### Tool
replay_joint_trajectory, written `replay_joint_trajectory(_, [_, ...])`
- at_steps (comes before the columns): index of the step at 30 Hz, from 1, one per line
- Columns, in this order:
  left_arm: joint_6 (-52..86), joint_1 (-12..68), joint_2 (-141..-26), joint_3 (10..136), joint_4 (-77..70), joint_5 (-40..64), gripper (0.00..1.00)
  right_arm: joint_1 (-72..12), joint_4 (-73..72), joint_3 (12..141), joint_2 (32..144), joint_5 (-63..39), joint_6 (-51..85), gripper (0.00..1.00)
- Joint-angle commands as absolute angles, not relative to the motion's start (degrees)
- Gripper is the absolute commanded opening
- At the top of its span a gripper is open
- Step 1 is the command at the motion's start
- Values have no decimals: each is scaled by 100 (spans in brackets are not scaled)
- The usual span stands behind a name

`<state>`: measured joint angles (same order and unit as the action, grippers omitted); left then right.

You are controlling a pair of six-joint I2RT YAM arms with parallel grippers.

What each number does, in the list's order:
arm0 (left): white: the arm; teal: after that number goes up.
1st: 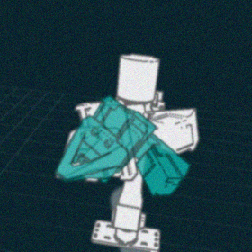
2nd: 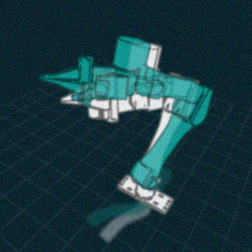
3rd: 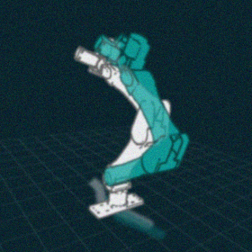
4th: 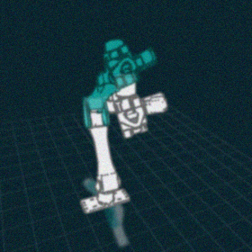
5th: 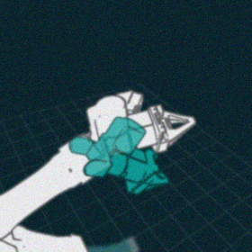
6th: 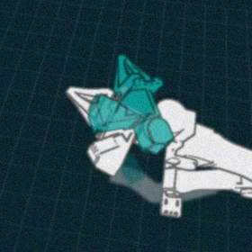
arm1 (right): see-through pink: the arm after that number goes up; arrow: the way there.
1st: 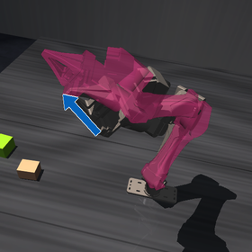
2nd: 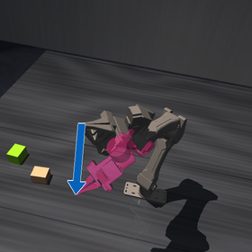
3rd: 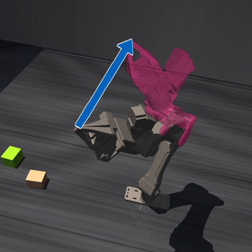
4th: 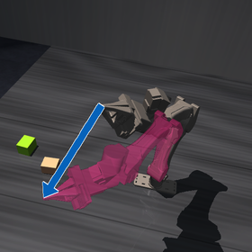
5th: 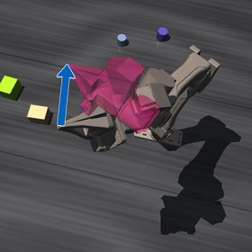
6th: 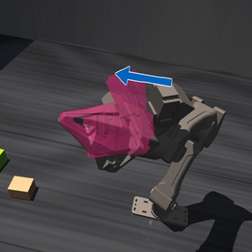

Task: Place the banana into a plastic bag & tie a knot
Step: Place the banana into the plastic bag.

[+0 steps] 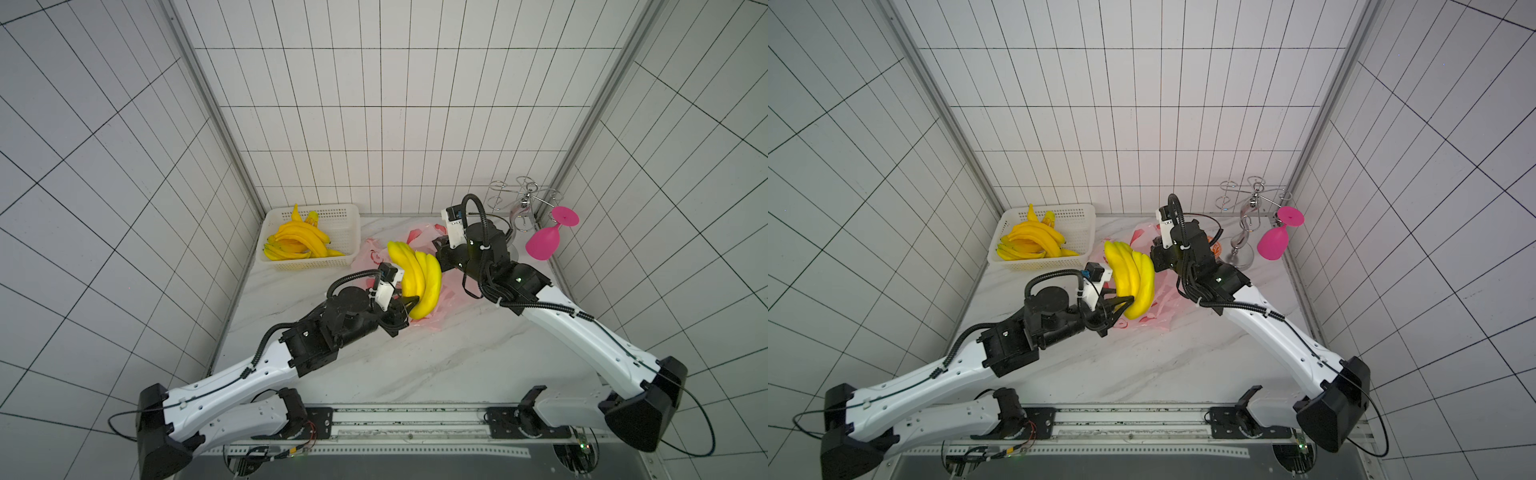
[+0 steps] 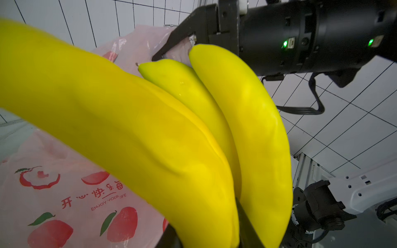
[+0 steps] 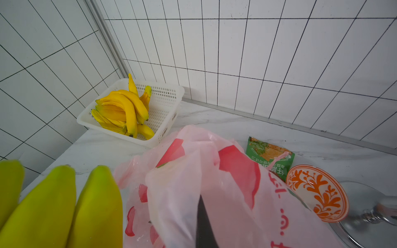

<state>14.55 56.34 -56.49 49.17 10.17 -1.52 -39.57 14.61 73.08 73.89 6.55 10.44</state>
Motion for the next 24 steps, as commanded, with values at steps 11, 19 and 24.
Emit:
replay_joint_trajectory(11, [1220, 5226, -5168, 4494, 695, 435, 21, -3993, 1354, 7619, 7145, 156, 1099, 0])
replay_joint_trajectory(19, [929, 5511, -5862, 4929, 769, -483, 20, -4021, 1382, 7545, 7090, -212, 1105, 0])
replay_joint_trajectory(24, [825, 5519, -6353, 5233, 769, -614, 21, -4031, 1372, 7353, 6987, -368, 1232, 0])
